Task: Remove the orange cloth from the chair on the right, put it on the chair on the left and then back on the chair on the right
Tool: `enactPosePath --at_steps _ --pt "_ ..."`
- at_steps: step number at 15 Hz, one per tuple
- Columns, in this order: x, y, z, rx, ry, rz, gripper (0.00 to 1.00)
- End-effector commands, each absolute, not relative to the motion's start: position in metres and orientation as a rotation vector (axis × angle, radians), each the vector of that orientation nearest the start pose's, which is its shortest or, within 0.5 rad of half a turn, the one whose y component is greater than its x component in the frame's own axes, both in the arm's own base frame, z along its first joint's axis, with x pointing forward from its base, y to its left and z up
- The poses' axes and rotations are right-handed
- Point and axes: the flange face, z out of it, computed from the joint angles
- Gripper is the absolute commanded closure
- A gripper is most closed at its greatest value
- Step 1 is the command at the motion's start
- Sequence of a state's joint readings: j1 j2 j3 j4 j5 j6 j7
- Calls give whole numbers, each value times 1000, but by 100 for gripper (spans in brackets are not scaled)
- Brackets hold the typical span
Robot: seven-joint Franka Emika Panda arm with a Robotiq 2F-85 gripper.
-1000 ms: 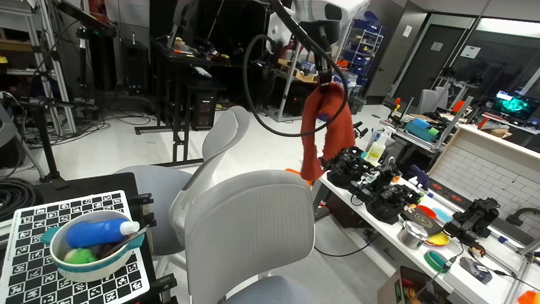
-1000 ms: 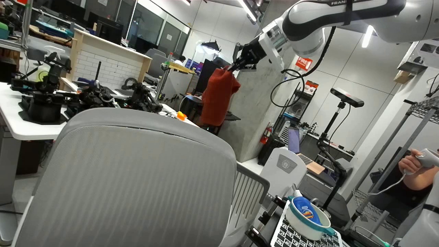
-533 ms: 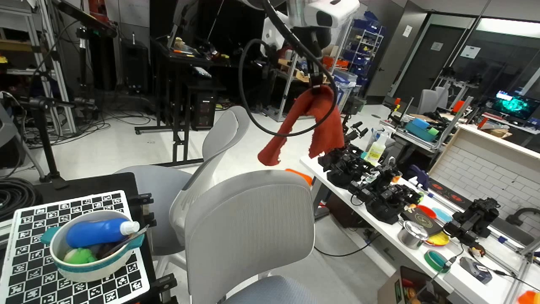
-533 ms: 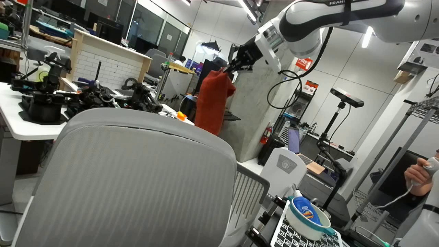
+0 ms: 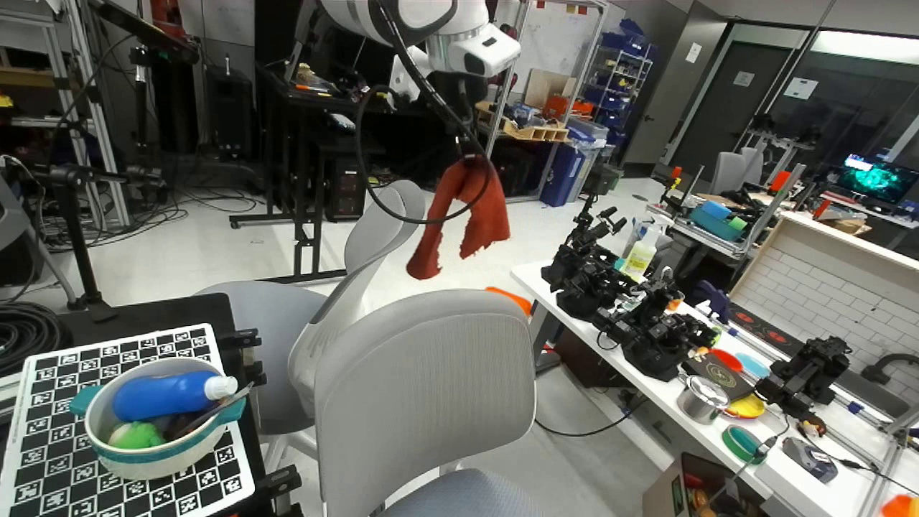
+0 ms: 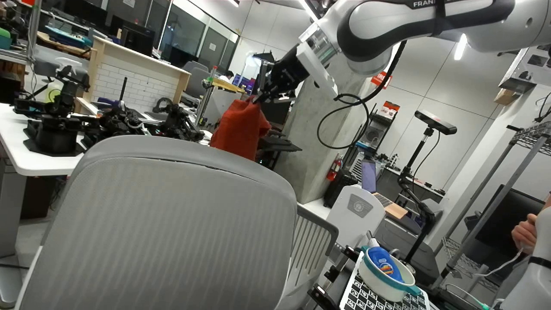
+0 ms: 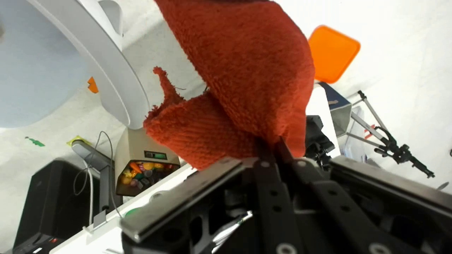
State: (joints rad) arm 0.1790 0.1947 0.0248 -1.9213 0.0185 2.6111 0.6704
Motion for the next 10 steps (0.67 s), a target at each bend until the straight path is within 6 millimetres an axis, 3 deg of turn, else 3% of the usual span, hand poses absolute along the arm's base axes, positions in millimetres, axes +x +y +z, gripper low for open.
enactPosePath --at_steps 1,5,10 --pt "628 145 430 -2785 682 -627 99" --pt "625 134 419 -2794 707 -594 99" --pt "597 97 422 -2813 760 -632 99"
